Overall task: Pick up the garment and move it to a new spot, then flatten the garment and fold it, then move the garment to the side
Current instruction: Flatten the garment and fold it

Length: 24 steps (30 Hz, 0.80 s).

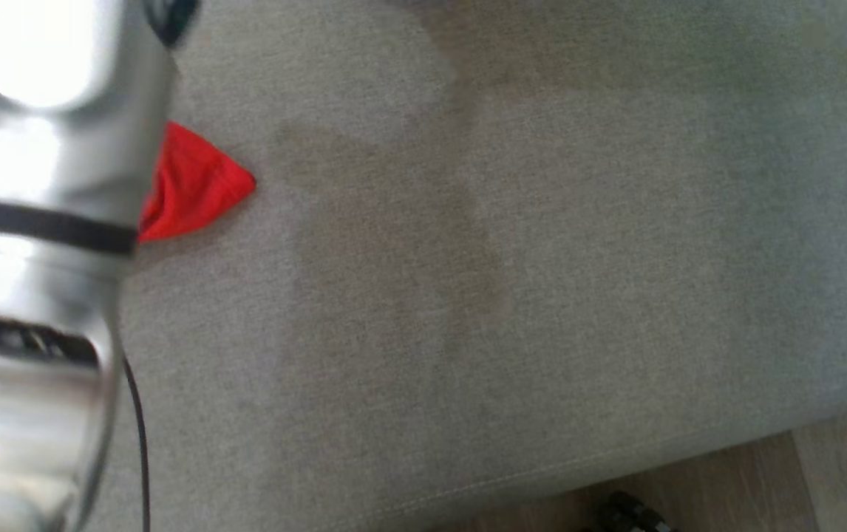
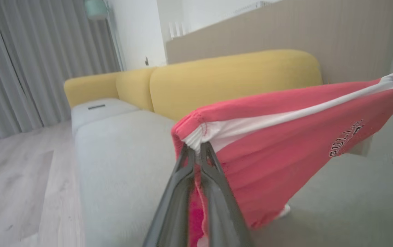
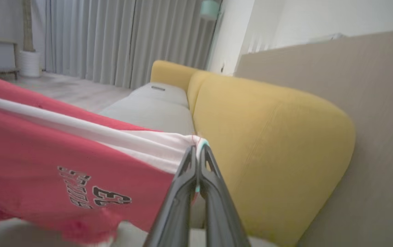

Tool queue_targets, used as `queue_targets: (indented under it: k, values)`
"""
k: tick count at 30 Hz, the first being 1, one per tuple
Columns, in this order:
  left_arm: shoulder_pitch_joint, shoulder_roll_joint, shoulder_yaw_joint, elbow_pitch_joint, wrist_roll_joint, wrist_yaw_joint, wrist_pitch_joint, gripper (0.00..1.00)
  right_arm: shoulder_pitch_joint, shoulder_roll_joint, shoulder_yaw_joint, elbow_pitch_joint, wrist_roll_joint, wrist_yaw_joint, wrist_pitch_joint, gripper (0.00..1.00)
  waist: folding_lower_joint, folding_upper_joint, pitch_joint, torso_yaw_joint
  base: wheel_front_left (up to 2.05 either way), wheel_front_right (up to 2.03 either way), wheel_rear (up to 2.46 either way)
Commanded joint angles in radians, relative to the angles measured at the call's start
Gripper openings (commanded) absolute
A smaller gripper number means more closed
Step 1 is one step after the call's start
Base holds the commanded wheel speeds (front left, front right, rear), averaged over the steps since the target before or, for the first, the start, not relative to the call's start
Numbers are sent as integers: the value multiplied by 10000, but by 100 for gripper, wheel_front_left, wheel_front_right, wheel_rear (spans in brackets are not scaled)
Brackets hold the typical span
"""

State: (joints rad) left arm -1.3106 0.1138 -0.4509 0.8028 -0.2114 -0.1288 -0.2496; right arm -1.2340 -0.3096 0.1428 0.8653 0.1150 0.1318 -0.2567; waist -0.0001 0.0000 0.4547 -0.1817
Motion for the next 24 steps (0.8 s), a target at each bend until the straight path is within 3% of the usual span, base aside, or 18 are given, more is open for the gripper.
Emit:
queue_targets:
  k: [1,7,12,18,24]
  values:
    - [312,303,34,-76,-103,11,-88,0,644,-121,202,-79,191,-11,-45,0,1,0,-72,69,0,0,0]
    - [2174,328,-391,-518,-249,-10,-117,0,2075,-407,1673,316,731,-11,-48,0,1,0,-437,200,0,0,0]
    - [4364,831,-1229,-1239,-532,-16,-119,0,3226,-939,3314,283,1488,-11,33,0,1,0,-890,212,0,0,0]
    - [6039,1309,-1876,-1900,-694,-17,-120,0,4165,-1694,4407,22,2452,-11,394,0,1,0,-1406,284,0,0,0]
    - [6867,1327,-2040,-2320,-705,30,-121,0,4907,-2396,5204,-555,3186,-11,1046,0,1,0,-1900,263,0,0,0]
